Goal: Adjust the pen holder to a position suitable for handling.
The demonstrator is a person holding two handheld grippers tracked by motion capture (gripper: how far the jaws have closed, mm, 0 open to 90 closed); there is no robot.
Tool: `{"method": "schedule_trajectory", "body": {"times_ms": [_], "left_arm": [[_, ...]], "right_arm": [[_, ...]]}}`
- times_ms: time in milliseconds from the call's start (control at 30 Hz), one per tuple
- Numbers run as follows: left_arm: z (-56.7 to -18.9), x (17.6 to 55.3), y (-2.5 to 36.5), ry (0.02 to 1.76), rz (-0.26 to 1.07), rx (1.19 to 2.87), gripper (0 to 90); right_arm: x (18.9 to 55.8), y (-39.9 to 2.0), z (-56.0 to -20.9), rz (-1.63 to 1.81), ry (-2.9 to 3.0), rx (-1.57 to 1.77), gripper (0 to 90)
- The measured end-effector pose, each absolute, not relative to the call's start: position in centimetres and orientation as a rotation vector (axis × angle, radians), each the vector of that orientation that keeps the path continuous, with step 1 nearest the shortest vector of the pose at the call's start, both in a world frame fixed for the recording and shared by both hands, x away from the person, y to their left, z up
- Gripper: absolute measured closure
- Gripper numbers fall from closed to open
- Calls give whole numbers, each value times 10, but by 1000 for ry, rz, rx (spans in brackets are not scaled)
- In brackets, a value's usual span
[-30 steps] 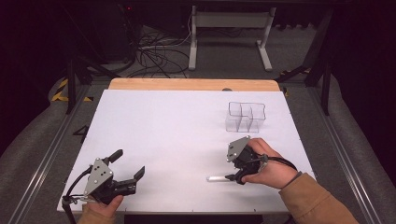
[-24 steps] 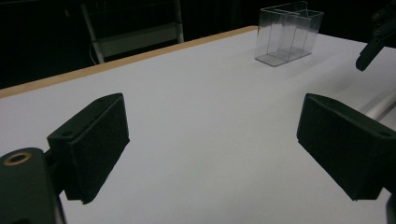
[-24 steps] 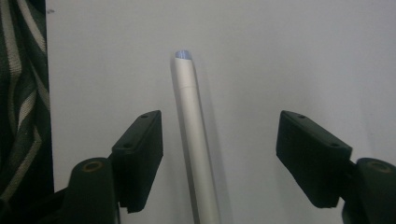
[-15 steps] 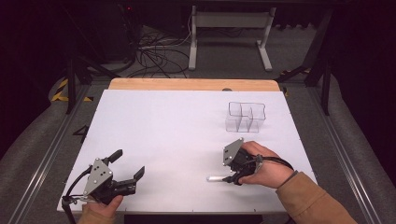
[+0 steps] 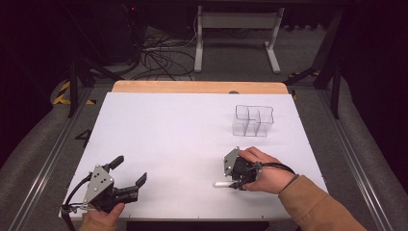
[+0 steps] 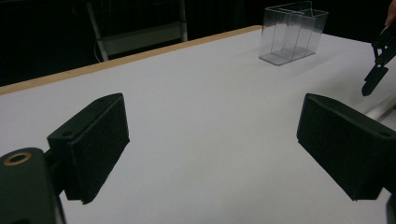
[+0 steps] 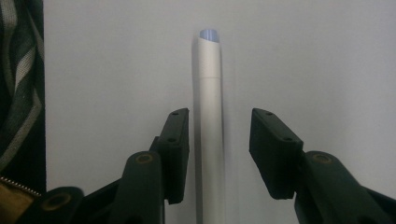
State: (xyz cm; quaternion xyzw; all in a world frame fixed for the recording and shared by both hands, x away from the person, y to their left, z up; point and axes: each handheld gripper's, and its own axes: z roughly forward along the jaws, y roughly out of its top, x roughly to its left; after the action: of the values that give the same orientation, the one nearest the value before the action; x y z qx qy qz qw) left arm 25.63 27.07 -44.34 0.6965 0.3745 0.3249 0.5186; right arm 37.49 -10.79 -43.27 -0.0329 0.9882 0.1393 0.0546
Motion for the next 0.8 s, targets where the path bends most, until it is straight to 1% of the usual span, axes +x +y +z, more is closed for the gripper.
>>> {"method": "schedule_trajectory", "body": {"times_ms": [33,67,100,633,800], "left_arm": [[-443,256,271,899,782,1671,100],[-443,256,271,899,782,1671,101],[-443,255,271,900,783,1670,100],[-444,255,272,902,784,1668,100],[-443,254,272,902,784,1667,101]], "right_arm": [[374,-106,-434,412,3004,-109,619],[374,-106,-434,412,3004,-109,619],[374,-105,-435,384,3009,-129,648],[373,-96,-446,291,3025,-193,740],[373,-95,-446,273,3035,-204,782]]}}
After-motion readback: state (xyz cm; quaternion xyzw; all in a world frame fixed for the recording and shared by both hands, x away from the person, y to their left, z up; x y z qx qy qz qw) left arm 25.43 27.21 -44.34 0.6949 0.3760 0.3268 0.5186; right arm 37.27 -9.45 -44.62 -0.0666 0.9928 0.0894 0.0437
